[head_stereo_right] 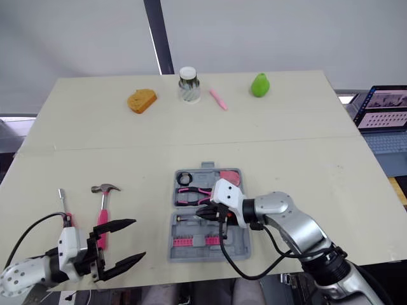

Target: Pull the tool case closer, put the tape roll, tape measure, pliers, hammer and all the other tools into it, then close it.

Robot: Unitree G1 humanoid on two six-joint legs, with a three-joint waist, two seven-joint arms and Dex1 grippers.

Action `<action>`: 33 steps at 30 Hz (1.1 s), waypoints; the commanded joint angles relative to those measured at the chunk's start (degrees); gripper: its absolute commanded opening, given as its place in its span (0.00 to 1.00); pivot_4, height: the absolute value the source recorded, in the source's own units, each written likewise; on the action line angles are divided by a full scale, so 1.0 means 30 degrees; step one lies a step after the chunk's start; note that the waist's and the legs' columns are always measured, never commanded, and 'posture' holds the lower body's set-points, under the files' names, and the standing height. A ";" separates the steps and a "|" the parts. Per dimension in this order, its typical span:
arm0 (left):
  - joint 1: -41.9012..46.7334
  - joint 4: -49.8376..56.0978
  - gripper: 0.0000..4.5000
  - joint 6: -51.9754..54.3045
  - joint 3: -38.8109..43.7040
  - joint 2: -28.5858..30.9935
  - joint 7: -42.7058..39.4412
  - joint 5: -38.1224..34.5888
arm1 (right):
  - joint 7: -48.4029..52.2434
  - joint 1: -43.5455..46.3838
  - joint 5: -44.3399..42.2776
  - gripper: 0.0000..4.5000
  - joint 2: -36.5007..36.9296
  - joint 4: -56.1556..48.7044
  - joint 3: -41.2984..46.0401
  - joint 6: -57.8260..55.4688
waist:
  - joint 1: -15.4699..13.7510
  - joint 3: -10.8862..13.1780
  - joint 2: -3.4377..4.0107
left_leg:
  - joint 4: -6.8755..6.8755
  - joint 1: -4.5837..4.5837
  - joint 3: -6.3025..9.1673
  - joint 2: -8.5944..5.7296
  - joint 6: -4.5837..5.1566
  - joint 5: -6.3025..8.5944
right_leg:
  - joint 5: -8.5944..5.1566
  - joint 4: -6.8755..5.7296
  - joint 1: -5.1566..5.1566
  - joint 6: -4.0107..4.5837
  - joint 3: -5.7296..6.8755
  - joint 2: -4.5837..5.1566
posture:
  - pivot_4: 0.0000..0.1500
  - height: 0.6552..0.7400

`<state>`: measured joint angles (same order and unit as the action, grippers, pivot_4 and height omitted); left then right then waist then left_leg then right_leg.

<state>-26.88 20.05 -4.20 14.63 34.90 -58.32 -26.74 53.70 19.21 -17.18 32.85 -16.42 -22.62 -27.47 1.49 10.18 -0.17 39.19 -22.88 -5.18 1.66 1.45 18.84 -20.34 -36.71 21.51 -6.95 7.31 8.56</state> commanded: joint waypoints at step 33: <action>-0.0289 0.1463 1.00 0.0807 0.0052 0.0085 0.0531 -0.0096 | 0.0765 0.0486 0.2918 0.00 -0.1844 0.3593 -0.1245 0.1294 | -0.0008 -0.0003 -0.0003 | 0.0011 0.0028 0.0000 0.0001 -0.0001 0.0000 | 0.0000 -0.0047 -0.0009 0.0001 -0.0002 0.0000 | 1.00 0.47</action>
<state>-27.32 22.27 -1.35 14.63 35.13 -57.02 -26.70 55.52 20.66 -8.89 27.34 -4.53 -26.17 -22.60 1.47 10.17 -0.18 39.22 -22.80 -5.18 1.66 1.44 18.84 -20.34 -36.85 21.48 -6.95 7.30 8.56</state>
